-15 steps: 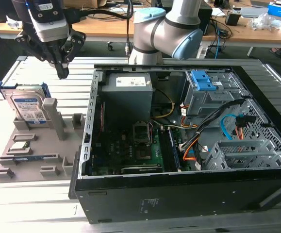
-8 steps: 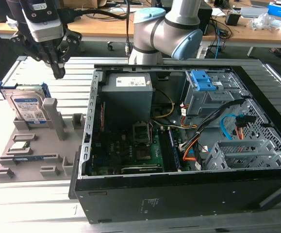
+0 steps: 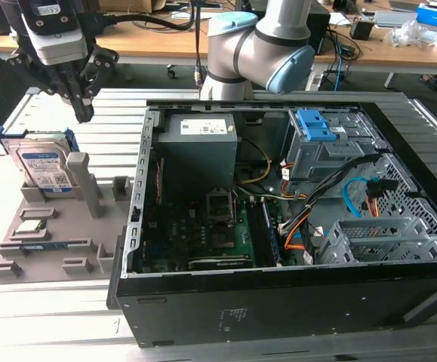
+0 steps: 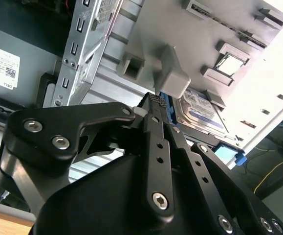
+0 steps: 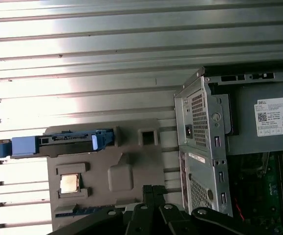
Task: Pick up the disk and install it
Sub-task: 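Reach for the disk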
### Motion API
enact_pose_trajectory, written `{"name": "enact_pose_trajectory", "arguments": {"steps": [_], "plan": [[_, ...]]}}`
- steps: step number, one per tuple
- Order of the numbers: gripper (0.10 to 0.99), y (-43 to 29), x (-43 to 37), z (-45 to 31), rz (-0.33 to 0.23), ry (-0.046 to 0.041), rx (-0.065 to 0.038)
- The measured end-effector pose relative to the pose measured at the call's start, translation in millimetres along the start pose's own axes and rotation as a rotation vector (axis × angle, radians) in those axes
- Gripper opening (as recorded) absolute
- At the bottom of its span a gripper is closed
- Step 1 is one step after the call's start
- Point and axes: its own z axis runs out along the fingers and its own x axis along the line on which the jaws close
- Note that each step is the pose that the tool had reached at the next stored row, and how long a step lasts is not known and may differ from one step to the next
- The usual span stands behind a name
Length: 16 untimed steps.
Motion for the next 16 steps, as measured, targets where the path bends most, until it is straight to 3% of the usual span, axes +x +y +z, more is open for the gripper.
{"name": "enact_pose_trajectory", "arguments": {"steps": [16], "plan": [[0.106, -1.5, 20.3, -0.5, 0.0, 0.0, 0.0]]}}
